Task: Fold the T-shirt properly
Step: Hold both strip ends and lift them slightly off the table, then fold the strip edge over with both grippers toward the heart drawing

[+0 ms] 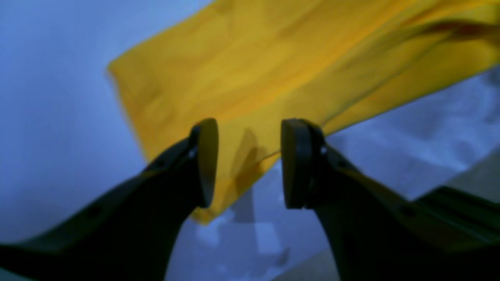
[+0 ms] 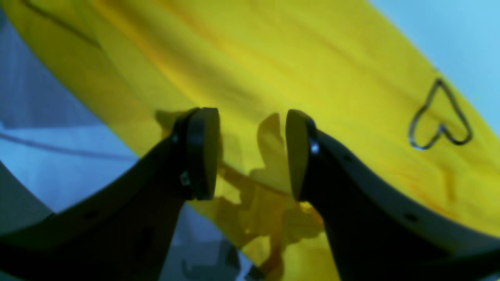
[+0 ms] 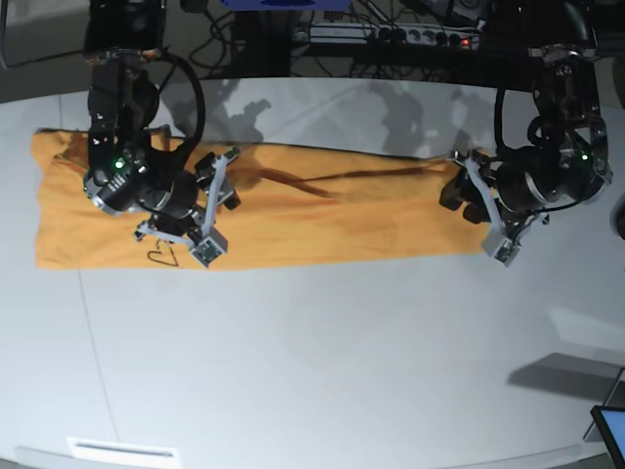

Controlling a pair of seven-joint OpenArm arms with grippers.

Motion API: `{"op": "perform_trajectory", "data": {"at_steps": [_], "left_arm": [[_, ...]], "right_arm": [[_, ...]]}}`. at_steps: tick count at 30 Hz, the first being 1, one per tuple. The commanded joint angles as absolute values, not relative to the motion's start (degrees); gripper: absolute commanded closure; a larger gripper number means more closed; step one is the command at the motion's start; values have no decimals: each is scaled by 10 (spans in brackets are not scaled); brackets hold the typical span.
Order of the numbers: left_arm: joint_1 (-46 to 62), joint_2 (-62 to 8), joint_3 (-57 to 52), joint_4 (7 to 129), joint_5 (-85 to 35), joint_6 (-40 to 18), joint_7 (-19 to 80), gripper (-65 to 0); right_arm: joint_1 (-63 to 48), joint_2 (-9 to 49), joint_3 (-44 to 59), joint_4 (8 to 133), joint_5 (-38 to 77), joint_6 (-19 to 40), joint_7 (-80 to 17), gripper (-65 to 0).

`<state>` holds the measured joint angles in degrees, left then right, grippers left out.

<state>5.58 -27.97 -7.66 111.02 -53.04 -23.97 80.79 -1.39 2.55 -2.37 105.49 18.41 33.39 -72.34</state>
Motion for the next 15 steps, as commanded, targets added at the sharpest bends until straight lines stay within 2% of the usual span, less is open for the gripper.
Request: {"op": "perform_trajectory", "data": {"at_steps": [1, 4, 11, 15], "left_arm": [[48, -291, -107, 1119, -527, -237, 800, -260], [22, -281, -141, 1105, -525, -236, 800, -259], [-30, -284, -143, 985, -525, -236, 800, -257], [-44, -278, -141, 957, -525, -236, 800, -257]], "right_arm": [[-5, 25, -24, 1064, 191, 334, -715, -270], [-5, 23, -27, 1064, 194, 334, -716, -270], [-7, 20, -118, 1067, 194, 334, -712, -270], [-4, 19, -125, 1067, 192, 334, -711, -270]]}}
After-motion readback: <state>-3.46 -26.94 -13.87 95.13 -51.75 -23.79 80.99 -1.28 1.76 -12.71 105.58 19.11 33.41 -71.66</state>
